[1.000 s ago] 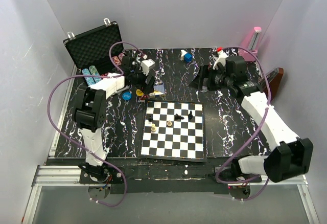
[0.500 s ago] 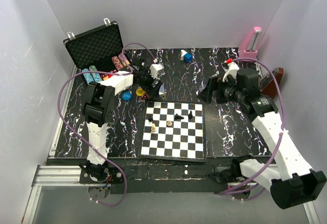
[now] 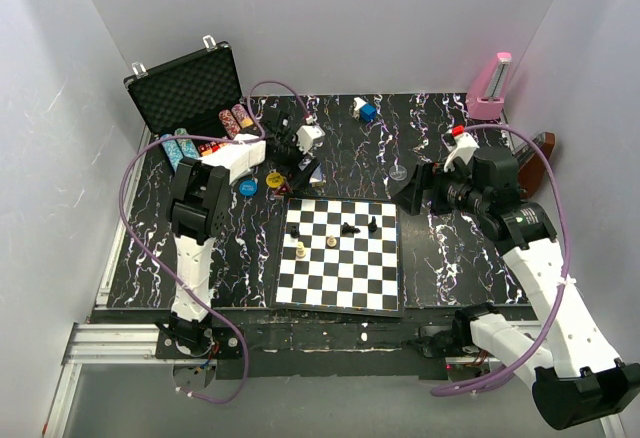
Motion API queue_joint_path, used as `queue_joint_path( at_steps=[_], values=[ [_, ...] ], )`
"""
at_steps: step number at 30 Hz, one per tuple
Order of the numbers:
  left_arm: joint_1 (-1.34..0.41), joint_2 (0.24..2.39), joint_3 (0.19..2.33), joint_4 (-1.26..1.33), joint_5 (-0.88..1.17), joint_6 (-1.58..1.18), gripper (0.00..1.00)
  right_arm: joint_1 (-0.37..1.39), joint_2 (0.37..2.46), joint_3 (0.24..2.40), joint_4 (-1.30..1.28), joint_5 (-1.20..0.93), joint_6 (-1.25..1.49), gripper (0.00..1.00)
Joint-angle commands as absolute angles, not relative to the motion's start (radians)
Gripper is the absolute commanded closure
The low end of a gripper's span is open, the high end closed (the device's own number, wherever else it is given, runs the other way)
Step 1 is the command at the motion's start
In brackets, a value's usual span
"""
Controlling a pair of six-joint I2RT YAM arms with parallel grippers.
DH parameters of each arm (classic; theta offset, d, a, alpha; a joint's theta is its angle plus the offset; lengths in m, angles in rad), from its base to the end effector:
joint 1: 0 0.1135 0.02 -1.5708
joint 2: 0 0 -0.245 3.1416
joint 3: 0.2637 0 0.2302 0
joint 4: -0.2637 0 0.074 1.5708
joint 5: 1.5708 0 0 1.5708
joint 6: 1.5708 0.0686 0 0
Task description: Pack up texas hold em set
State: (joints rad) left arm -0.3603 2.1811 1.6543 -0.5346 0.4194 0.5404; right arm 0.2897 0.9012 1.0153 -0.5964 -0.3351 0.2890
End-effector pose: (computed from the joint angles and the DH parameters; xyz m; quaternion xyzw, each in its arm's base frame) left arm 0.4106 -0.1846 0.1351 0.4592 0.8293 -0.1785 0.2636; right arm 0.1899 0.0801 0.3261 -0.0866 0.8435 0.2824 0.4486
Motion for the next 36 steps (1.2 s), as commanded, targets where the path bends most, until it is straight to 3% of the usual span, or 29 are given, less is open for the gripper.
queue_joint_path(
  at_steps=[1,5,9,19,28,36],
  values=[
    [-0.373,2.187,1.667,-0.561,0.356,0.586,0.06,0.285,0.877,1.002,-0.591,-0.328,0.301,0.03],
    [-0.376,2.201,1.684,-0.575,0.345,0.591,0.15,0.284,0.876,0.997,-0.594,-0.327,0.307,0.03],
    [-0.379,2.207,1.701,-0.594,0.356,0.591,0.45,0.285,0.873,0.991,-0.595,-0.319,0.310,0.03],
    [-0.380,2.158,1.776,-0.591,0.433,0.496,0.98,0.284,0.850,0.996,-0.618,-0.290,0.308,0.03],
    [-0.362,2.034,1.755,-0.571,0.305,0.557,1.00,0.282,0.801,0.994,-0.630,-0.259,0.308,0.03],
    [-0.203,1.988,1.718,-0.542,0.273,0.572,1.00,0.282,0.747,0.973,-0.609,-0.305,0.301,0.03]
  ],
)
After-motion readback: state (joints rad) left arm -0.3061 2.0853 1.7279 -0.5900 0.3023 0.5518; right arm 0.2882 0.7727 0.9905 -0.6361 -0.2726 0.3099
